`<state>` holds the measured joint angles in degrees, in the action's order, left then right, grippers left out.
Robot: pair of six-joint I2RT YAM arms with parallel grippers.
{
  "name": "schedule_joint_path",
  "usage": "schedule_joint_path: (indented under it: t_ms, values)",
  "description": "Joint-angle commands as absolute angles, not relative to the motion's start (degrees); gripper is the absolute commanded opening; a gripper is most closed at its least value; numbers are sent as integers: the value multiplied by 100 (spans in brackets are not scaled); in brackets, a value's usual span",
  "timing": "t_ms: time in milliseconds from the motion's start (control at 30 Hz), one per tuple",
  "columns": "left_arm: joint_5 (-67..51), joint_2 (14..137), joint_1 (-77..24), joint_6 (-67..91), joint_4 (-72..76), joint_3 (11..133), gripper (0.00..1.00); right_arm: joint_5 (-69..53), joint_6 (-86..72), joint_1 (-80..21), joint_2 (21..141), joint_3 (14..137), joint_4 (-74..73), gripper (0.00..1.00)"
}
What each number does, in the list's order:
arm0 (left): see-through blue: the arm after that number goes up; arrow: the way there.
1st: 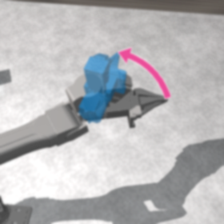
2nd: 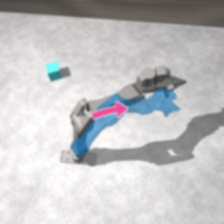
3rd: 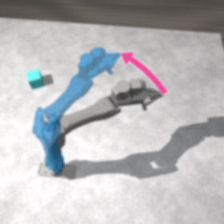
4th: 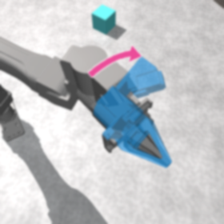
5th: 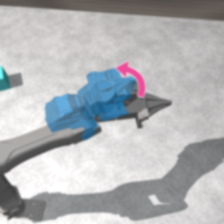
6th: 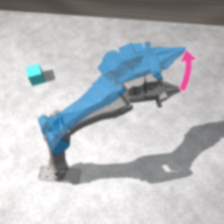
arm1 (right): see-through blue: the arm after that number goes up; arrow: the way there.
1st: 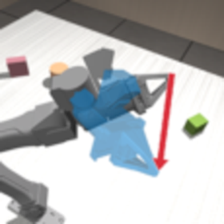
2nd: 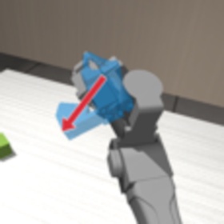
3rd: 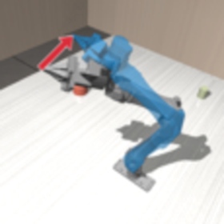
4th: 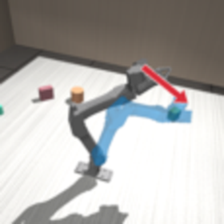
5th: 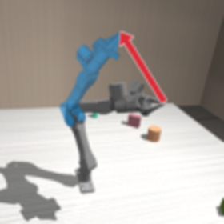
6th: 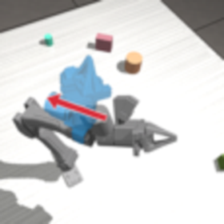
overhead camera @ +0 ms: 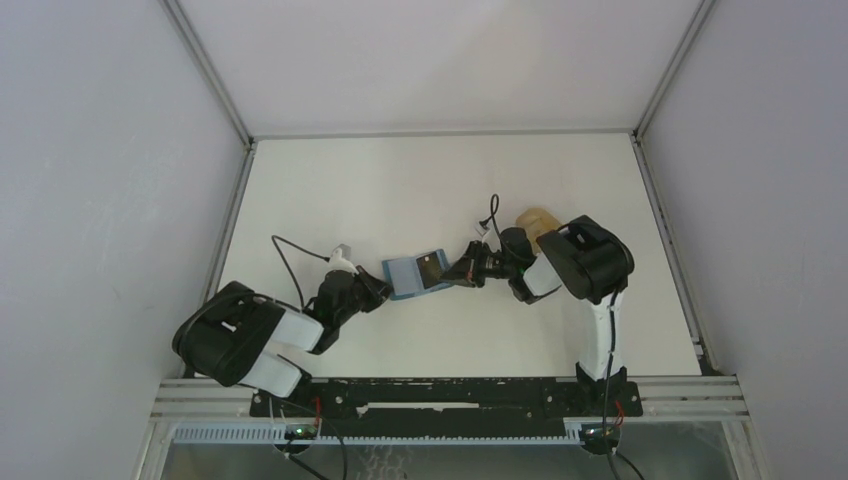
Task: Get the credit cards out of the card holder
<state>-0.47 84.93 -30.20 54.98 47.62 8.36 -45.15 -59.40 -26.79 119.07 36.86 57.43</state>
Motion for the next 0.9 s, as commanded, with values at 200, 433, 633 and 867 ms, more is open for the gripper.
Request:
schedule_joint_path:
  t_ms: [200,433,633,867]
  values:
    - [-84,8273,-3002,4960,2783,545,0,-4429,-4785,-2300,10566,3454,4378,0]
    - [-22,7797,-2997,4898,2383,578,0,-3845,-4012,-2058,8927,3454,2821,0]
    - [-18,7416,-2995,4869,2016,665,0,-3297,-4064,-1507,7599,3322,2007,0]
    - [193,6909,-2995,4790,1539,767,0,-2596,-4169,-836,6140,3044,1093,0]
